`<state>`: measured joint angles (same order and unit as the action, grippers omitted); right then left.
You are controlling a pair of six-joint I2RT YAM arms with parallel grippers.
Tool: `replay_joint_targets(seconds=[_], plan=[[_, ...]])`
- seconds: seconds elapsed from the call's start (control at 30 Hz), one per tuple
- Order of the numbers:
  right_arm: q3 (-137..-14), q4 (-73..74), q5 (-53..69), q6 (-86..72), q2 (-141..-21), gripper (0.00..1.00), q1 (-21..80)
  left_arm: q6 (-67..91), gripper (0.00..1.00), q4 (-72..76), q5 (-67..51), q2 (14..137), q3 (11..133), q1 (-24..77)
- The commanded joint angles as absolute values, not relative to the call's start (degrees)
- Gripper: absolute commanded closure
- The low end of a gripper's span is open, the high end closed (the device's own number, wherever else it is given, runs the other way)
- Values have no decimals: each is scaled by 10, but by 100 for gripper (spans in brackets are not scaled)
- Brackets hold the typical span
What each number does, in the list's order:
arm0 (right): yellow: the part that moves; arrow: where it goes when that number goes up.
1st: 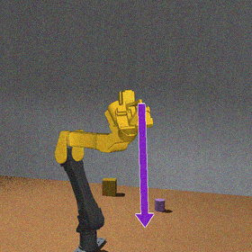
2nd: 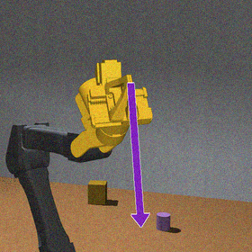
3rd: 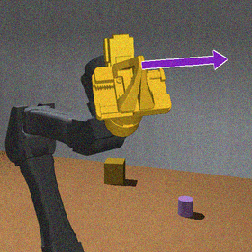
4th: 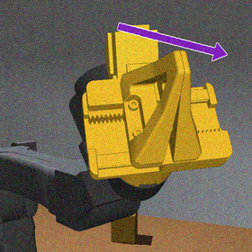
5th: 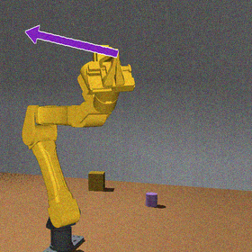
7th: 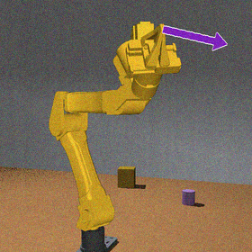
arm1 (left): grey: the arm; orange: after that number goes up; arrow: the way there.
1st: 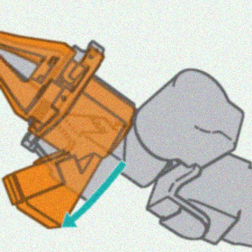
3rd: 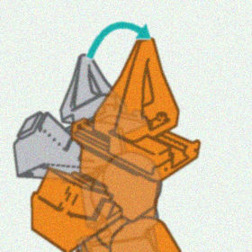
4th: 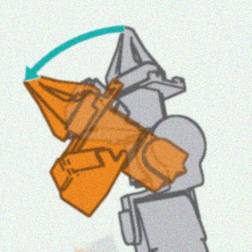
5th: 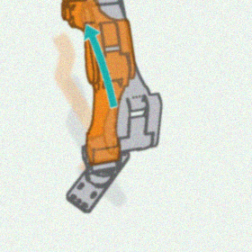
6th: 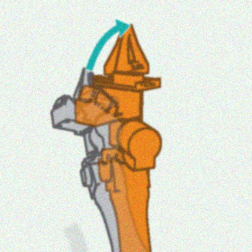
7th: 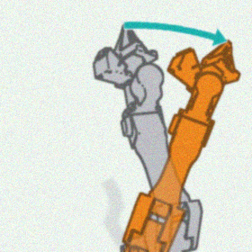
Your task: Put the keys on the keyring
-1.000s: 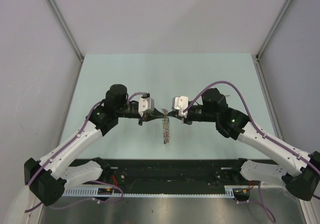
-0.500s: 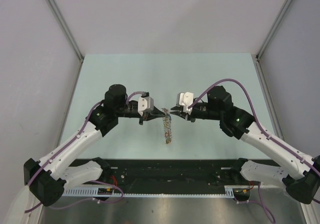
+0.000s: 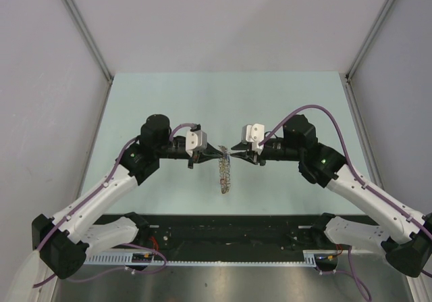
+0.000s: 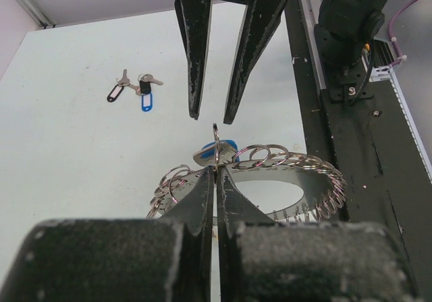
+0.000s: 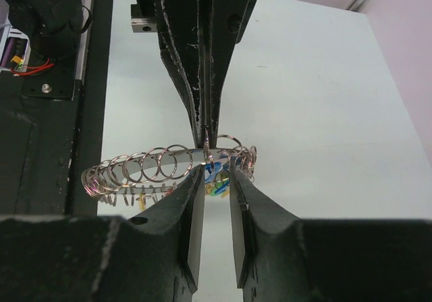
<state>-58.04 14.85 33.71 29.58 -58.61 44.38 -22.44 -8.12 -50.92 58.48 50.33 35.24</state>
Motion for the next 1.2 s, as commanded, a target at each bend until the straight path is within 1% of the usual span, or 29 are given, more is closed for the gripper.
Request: replay_joint_targets(seconds=[0.0, 0.23, 0.43, 0.53, 0.57, 0.63, 0.67, 0.77, 1.17], plan=[[-603, 138, 361, 297, -585, 74, 443, -217, 100, -44, -512, 570, 504, 356], [-603, 126, 365, 299, -598, 75, 444, -218, 100, -46, -513, 570, 506, 356], [-603, 120, 367, 300, -607, 78, 444, -218, 100, -47, -513, 570, 506, 356], [-603, 117, 370, 300, -604, 85, 445, -219, 100, -51, -511, 571, 508, 356], [-603, 117, 370, 300, -604, 90, 444, -219, 100, -52, -510, 572, 509, 356], [-604, 115, 367, 300, -600, 93, 445, -219, 100, -53, -508, 573, 509, 356], [-603, 116, 366, 301, -600, 97, 446, -219, 100, -54, -507, 574, 510, 356], [-603, 119, 359, 305, -596, 100, 451, -214, 100, -56, -503, 577, 513, 356], [-603, 139, 296, 337, -592, 100, 482, -156, 100, -62, -486, 591, 537, 355]])
